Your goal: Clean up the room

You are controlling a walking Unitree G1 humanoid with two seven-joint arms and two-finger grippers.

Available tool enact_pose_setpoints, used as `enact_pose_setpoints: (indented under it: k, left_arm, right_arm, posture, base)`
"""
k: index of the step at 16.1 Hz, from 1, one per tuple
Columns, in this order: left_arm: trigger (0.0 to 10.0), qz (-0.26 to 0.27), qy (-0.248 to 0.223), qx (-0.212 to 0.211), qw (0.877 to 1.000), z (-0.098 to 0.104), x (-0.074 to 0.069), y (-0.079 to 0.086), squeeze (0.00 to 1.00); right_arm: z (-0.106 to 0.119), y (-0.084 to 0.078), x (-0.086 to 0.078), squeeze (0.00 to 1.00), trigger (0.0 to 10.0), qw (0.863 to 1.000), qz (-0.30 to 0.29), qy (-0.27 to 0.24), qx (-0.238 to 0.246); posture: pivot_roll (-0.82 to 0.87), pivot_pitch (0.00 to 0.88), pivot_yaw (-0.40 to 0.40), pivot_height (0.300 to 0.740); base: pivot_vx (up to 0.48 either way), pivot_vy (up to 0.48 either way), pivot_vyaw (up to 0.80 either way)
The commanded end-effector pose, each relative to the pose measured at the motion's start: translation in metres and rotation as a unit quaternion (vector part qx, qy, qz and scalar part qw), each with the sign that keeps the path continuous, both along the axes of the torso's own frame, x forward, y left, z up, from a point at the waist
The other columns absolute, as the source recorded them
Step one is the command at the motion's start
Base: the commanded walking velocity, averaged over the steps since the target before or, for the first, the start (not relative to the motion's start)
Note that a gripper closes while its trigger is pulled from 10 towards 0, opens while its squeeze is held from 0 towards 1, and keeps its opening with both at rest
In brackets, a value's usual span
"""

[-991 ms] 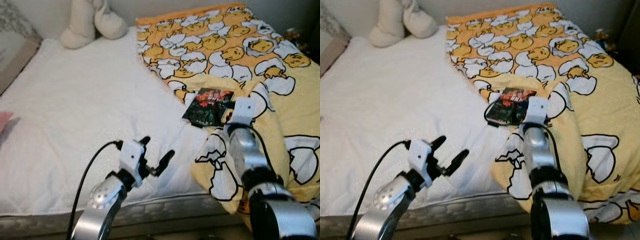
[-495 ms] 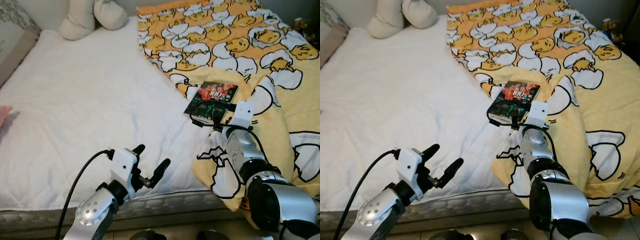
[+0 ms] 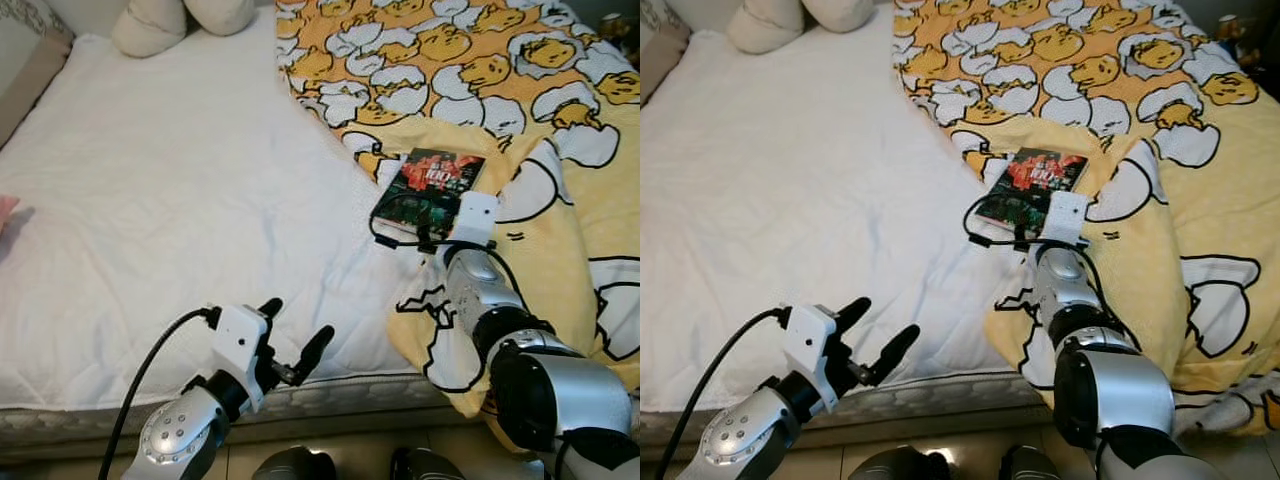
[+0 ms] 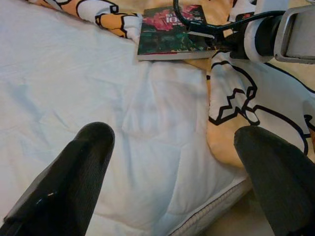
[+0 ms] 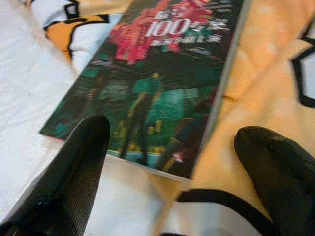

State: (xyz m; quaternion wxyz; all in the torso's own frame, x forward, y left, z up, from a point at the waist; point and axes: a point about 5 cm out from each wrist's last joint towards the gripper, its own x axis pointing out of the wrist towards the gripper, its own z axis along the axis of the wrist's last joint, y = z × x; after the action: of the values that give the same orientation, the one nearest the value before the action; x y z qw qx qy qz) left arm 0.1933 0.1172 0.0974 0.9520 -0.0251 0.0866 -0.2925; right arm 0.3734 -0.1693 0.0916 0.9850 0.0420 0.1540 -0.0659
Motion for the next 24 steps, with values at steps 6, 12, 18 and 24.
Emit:
enact_pose_setpoints:
  k: [6,12,18,24]
  left_arm:
    - [10.0,0.007,0.010,0.005,1.000,0.000,-0.006,0.002,0.00]
    - [10.0,0.008,0.004,0.011,1.000,0.005,-0.004,0.005,0.00]
    - [10.0,0.010,0.007,0.017,1.000,0.005,-0.010,0.006,0.00]
    - [10.0,0.011,0.010,0.016,1.000,0.004,-0.011,0.005,0.00]
  right_arm:
    - [0.005,0.014,0.005,1.00,10.0,1.000,0.027,0.009,0.002]
    - [-0.022,0.014,-0.009,1.00,10.0,0.992,0.003,0.086,0.088]
    - [-0.008,0.024,-0.001,1.00,0.0,0.997,0.046,0.051,0.039]
    - [-0.010,0.023,-0.002,1.00,0.0,0.988,-0.001,0.046,0.149]
  posture:
    - [0.12,0.166,0.146,0.740]
    - [0.16,0.182,0.146,0.740]
    - [0.16,0.183,0.148,0.740]
    - [0.16,0.176,0.147,0.740]
  base:
    - [0.000,0.000,0.00]
    - [0.000,0.000,0.00]
    - [0.000,0.000,0.00]
    - [0.000,0.000,0.00]
